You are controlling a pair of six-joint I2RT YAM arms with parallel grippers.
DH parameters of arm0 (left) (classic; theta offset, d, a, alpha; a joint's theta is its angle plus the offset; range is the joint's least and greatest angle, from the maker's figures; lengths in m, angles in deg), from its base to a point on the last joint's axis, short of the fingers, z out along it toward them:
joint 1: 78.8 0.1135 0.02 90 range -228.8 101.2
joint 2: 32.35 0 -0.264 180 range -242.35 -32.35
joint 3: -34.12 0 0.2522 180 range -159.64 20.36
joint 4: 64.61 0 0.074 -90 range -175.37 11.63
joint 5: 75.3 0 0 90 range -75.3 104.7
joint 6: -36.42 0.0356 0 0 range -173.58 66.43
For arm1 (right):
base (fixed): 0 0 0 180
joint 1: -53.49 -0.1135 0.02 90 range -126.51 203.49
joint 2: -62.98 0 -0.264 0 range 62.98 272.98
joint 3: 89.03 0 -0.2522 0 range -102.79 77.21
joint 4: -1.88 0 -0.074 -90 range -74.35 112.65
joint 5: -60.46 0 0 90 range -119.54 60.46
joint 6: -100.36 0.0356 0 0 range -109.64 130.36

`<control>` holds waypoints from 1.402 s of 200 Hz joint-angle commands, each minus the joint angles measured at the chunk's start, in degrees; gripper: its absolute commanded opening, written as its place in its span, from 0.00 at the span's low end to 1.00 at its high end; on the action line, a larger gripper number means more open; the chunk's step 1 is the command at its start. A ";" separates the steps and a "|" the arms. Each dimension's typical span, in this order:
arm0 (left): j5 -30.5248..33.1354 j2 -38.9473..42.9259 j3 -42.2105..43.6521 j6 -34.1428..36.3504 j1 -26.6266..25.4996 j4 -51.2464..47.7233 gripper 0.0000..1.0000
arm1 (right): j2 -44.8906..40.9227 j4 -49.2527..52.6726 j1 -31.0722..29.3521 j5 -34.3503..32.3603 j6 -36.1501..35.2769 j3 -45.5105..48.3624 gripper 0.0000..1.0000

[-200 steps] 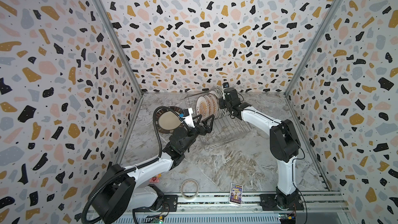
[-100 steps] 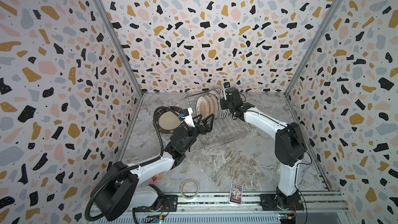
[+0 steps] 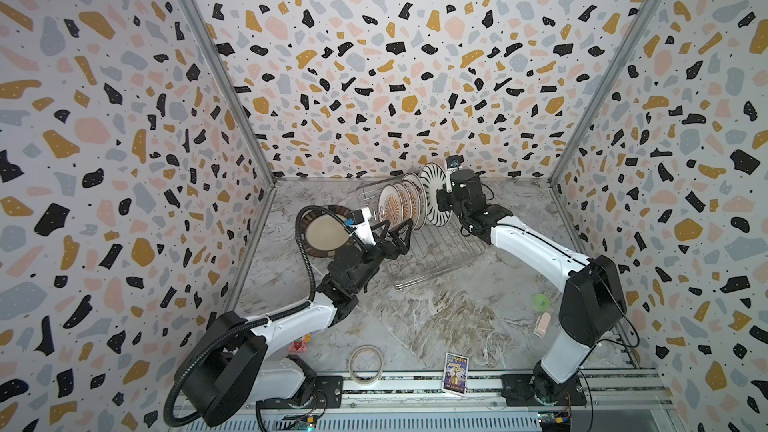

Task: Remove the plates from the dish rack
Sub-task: 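Lift the blue-striped plate toward the left gripper with the right gripper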

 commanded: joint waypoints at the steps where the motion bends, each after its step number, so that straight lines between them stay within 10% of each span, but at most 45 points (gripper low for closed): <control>1: 0.64 1.10 0.70 0.37 -0.23 3.16 1.00 | -7.17 -8.33 -0.98 -3.41 -0.41 0.91 0.09; 139: -2.55 2.10 5.90 -2.29 -0.14 13.33 1.00 | -32.11 -14.35 -0.71 3.49 5.84 21.24 0.08; 280: -20.59 8.21 5.61 9.23 2.17 4.49 1.00 | -38.10 -27.78 14.47 45.25 20.00 33.44 0.08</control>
